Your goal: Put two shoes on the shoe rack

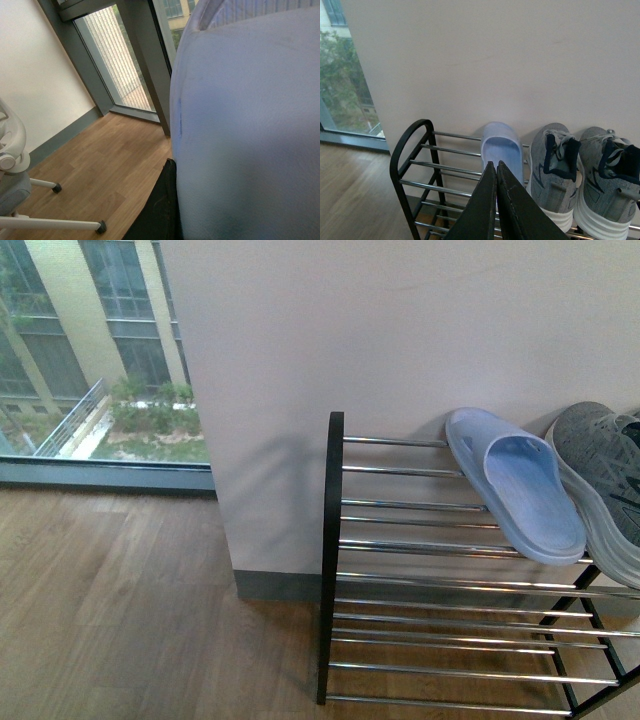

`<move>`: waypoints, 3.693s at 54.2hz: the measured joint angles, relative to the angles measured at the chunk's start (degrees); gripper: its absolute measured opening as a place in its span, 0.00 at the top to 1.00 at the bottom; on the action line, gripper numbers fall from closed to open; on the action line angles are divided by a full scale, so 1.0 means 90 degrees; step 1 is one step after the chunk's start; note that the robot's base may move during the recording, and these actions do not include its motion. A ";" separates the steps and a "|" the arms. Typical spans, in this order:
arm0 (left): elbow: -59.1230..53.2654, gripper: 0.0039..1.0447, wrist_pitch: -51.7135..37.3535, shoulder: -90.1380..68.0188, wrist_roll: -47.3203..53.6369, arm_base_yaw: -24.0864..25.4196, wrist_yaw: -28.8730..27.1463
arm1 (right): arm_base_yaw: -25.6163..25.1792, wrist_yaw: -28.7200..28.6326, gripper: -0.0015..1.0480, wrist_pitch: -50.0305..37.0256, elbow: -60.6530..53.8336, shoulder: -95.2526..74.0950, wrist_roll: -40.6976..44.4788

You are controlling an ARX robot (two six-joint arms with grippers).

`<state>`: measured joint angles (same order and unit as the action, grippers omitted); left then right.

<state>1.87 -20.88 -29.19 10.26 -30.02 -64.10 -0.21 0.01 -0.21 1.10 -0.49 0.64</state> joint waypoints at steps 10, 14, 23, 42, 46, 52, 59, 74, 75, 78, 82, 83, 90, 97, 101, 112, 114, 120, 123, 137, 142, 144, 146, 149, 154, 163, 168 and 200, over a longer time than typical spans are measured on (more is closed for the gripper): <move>0.0000 0.98 0.0000 0.0000 0.0000 0.0000 -0.0002 | 0.0000 0.0000 0.98 0.0002 0.0000 0.0015 0.0000; 0.0000 0.98 0.0000 0.0000 0.0000 0.0000 0.0000 | 0.0000 0.0000 0.88 0.0002 0.0000 0.0015 0.0000; 0.0000 0.98 0.0000 0.0000 0.0000 0.0000 -0.0002 | 0.0000 0.0000 0.61 0.0002 0.0000 0.0017 0.0000; 0.0000 0.98 0.0000 0.0012 0.0000 0.0000 -0.0024 | 0.0002 -0.0022 0.13 0.0002 0.0000 0.0022 0.0000; 0.0000 0.98 0.0000 0.0010 0.0000 0.0000 -0.0024 | 0.0002 -0.0022 0.08 0.0005 0.0000 0.0022 -0.0005; 0.0000 0.98 0.0000 0.0019 0.0000 0.0000 -0.0027 | 0.0002 -0.0022 0.09 0.0005 0.0000 0.0024 -0.0005; 0.0053 0.98 0.0253 0.0024 -0.0306 0.0007 0.0185 | 0.0007 -0.0005 0.09 0.0015 0.0000 0.0029 -0.0005; 0.2234 0.98 0.1520 -0.3109 -0.4845 0.1115 0.4194 | 0.0022 0.0022 0.09 0.0024 0.0000 0.0029 -0.0024; 0.2477 0.98 0.1545 -0.3419 -0.4928 0.1183 0.4403 | 0.0022 0.0019 0.09 0.0024 0.0000 0.0029 -0.0024; 0.3169 0.98 0.1588 -0.4345 -0.5013 0.1358 0.4911 | 0.0022 0.0019 0.09 0.0024 0.0000 0.0027 -0.0024; 0.4172 0.98 0.1894 -0.5775 -0.4932 0.1569 0.5418 | 0.0022 0.0019 0.09 0.0024 0.0000 0.0024 -0.0024; 0.4374 0.98 0.1977 -0.6025 -0.4862 0.1579 0.5413 | 0.0022 0.0019 0.09 0.0024 0.0000 0.0024 -0.0024; 0.5994 0.98 0.2574 -0.7769 -0.4138 0.1596 0.5557 | 0.0022 0.0019 0.09 0.0024 0.0000 0.0027 -0.0024; 0.7434 0.98 0.3145 -0.9054 -0.3184 0.1518 0.5605 | 0.0022 0.0017 0.09 0.0024 0.0000 0.0027 -0.0024; 0.7966 0.98 0.3393 -0.9454 -0.2897 0.1489 0.5639 | 0.0022 0.0019 0.09 0.0024 0.0000 0.0027 -0.0024; 0.9233 0.98 0.3857 -1.0421 -0.2157 0.1399 0.5503 | 0.0022 0.0017 0.09 0.0024 0.0000 0.0027 -0.0024; 0.9452 0.98 0.3946 -1.0635 -0.2035 0.1392 0.5440 | 0.0022 0.0019 0.09 0.0024 0.0000 0.0027 -0.0024; 0.9826 0.98 0.4085 -1.1181 -0.1712 0.1389 0.5258 | 0.0022 0.0017 0.09 0.0024 0.0000 0.0027 -0.0024; 0.9913 0.98 0.4036 -1.1378 -0.1651 0.1392 0.5248 | 0.0022 0.0017 0.09 0.0024 0.0000 0.0027 -0.0024; 1.0562 0.98 0.3920 -1.2140 -0.1591 0.1345 0.5457 | 0.0022 0.0019 0.09 0.0024 0.0000 0.0027 -0.0024; 1.0729 0.98 0.3925 -1.2218 -0.1562 0.1328 0.5464 | 0.0022 0.0017 0.09 0.0024 0.0000 0.0027 -0.0024; 1.0792 0.98 0.3922 -1.2252 -0.1513 0.1324 0.5430 | 0.0022 0.0019 0.09 0.0024 0.0000 0.0027 -0.0024; 1.0836 0.98 0.3898 -1.2276 -0.1472 0.1324 0.5430 | 0.0022 0.0019 0.09 0.0024 0.0000 0.0027 -0.0024; 1.0865 0.88 0.3900 -1.2293 -0.1435 0.1324 0.5411 | 0.0022 0.0017 0.09 0.0024 0.0000 0.0027 -0.0024; 1.0792 0.69 0.3959 -1.2237 -0.1608 0.1324 0.5608 | 0.0022 0.0017 0.09 0.0024 0.0000 0.0027 -0.0024; 0.9850 0.38 0.3619 -1.1208 -0.2630 0.1127 0.6511 | 0.0022 0.0017 0.09 0.0024 0.0000 0.0027 -0.0024; 0.8995 0.19 0.3113 -0.9853 -0.3463 0.0852 0.6722 | 0.0022 0.0017 0.09 0.0024 0.0000 0.0027 -0.0024; 0.2798 0.82 -0.3983 -0.6115 -0.1275 0.1729 0.5586 | 0.0022 0.0017 0.09 0.0024 0.0000 0.0027 -0.0024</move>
<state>27.05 -56.73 -84.23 -1.21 -14.46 -13.82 -0.01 0.16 0.01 1.10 -0.25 0.43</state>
